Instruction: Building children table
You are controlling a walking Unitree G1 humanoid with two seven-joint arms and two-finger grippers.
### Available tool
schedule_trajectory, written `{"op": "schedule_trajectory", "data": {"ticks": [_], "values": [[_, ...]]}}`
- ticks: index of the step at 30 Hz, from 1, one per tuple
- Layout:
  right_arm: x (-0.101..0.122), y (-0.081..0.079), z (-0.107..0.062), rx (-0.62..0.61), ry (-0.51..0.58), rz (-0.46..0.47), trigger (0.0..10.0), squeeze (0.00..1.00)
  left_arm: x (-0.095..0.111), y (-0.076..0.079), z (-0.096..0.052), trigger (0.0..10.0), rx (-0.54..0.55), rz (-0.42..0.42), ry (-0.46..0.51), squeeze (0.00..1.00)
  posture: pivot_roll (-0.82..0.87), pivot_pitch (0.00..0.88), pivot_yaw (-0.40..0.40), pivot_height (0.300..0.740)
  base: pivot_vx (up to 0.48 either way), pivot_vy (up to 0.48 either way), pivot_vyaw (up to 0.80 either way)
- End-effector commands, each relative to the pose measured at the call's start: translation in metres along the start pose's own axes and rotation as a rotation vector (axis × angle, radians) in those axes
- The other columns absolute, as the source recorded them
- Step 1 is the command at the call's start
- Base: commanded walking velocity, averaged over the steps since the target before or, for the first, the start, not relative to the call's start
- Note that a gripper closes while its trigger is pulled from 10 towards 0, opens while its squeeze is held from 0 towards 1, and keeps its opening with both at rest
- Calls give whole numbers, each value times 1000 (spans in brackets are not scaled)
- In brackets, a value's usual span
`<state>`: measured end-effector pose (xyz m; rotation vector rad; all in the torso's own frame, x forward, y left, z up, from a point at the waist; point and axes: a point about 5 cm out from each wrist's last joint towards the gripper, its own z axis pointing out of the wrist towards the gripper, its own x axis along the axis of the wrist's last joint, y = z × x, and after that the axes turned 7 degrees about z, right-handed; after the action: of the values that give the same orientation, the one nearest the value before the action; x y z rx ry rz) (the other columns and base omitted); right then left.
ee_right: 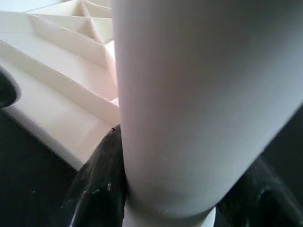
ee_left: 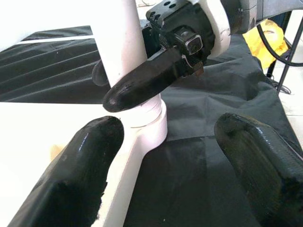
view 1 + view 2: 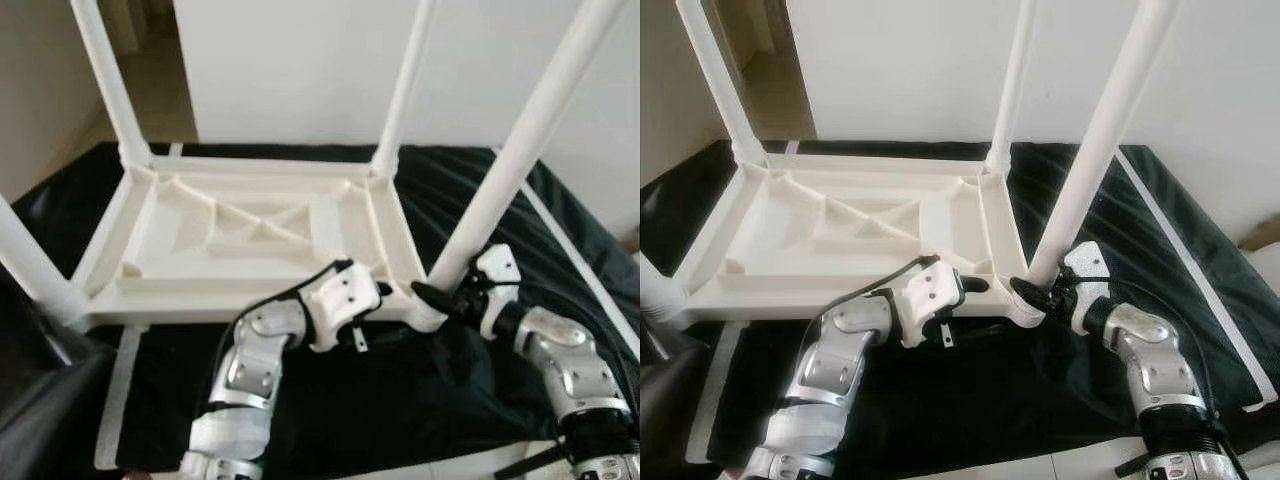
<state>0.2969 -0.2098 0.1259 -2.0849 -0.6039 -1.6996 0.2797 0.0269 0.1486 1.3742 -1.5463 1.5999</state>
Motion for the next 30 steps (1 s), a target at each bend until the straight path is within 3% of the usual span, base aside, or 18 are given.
{"op": "schedule_trajectory", "data": {"ticks": [1, 2, 5, 8, 10, 14, 17, 20, 24, 30], "values": [[-23, -3, 0, -90, -102, 59, 10000, 0, -7, -3, 3, 10000, 274, -53, -36, 0, -2, 0, -67, 740, 0, 0, 0], [-23, -3, 0, -90, -102, 59, 10000, 0, -7, -3, 3, 10000, 274, -53, -36, 0, -2, 0, -67, 740, 0, 0, 0], [-21, -16, 4, -250, -72, 94, 10000, 0, -6, -2, 4, 10000, 266, -55, -35, 0, -11, 0, -63, 740, 0, 0, 0], [-21, -18, 4, -284, -67, 107, 10000, 0, -6, -2, 4, 10000, 265, -55, -36, 0, -11, 0, -63, 740, 0, 0, 0], [-22, -25, 6, -399, -46, 171, 10000, 0, -6, -2, 4, 10000, 263, -55, -36, 0, -12, 0, -63, 740, 0, 0, 0], [-23, -36, 7, -514, -23, 250, 10000, 0, -6, -3, 4, 10000, 262, -56, -35, 0, -10, 0, -66, 740, 0, 0, 0], [-20, -41, 7, -594, 6, 268, 10000, 0, -6, -2, 4, 10000, 263, -57, -35, 0, -8, 0, -70, 740, 0, 0, 0], [-19, -53, 9, -750, 33, 366, 10000, 0, -6, -3, 3, 10000, 267, -60, -37, 0, 0, 0, -76, 740, 0, 0, 0], [-15, -62, 13, -752, 36, 377, 10000, 0, -6, -3, 3, 10000, 272, -64, -37, 0, 4, 0, -79, 740, 0, 0, 0], [-12, -63, 12, -773, 34, 374, 10000, 0, -7, -4, 3, 10000, 276, -63, -40, 0, 6, 0, -84, 740, 0, 0, 0]]}}
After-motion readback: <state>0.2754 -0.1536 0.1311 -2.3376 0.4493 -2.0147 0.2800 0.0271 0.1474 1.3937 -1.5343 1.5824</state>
